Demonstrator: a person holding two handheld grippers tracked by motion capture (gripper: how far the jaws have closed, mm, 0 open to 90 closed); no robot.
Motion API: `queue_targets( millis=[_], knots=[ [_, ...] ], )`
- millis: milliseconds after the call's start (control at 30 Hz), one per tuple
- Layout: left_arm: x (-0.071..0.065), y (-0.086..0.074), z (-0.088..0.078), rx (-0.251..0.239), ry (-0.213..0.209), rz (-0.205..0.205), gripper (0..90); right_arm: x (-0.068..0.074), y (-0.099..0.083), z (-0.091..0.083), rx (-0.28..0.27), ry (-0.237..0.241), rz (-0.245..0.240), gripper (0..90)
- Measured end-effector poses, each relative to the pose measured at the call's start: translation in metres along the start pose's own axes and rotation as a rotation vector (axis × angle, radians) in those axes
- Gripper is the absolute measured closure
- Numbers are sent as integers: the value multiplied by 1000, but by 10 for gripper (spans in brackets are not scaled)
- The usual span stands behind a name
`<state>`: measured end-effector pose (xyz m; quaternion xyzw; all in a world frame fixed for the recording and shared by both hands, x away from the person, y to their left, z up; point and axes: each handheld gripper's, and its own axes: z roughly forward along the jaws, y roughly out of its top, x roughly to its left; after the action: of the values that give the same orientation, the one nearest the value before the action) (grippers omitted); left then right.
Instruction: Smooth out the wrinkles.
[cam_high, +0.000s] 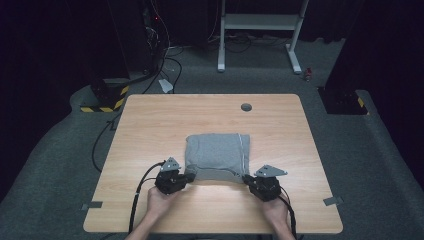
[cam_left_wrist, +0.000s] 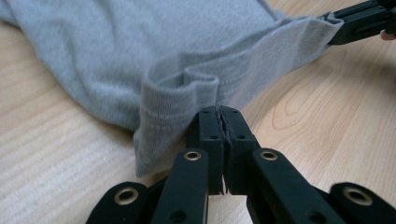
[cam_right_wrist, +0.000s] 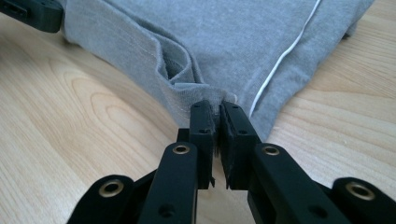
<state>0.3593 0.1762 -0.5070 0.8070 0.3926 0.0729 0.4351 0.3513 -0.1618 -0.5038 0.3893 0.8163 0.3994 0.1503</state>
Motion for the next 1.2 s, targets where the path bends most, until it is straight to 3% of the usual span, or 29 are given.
queue_targets(
  millis=[167,233,567,767,900,967,1033,1133,1200],
  knots=[
    [-1,-7,-6,-7,-3,3,881,4,-6,-1,23,-7,-29,818],
    [0,-9,-10,-17,1,-14,864,5,-9,-3,32,-10,-42,808],
    [9,-2,-21,-53,7,-67,834,0,-11,-15,50,-11,-13,779],
    [7,4,-16,-57,11,-60,773,-3,-3,-26,6,-9,8,775],
    [7,8,-10,-37,10,-62,770,-8,9,-11,20,-27,47,718],
    [6,8,-11,-38,4,-61,779,-7,13,1,50,-53,34,678],
    [5,6,-14,-44,-5,-55,799,-5,14,10,64,-48,40,656],
    [3,3,-24,-55,-9,-54,805,-2,12,17,102,-55,18,744],
    [6,2,-31,-70,-25,-83,802,0,9,18,124,-76,-23,826]
  ],
)
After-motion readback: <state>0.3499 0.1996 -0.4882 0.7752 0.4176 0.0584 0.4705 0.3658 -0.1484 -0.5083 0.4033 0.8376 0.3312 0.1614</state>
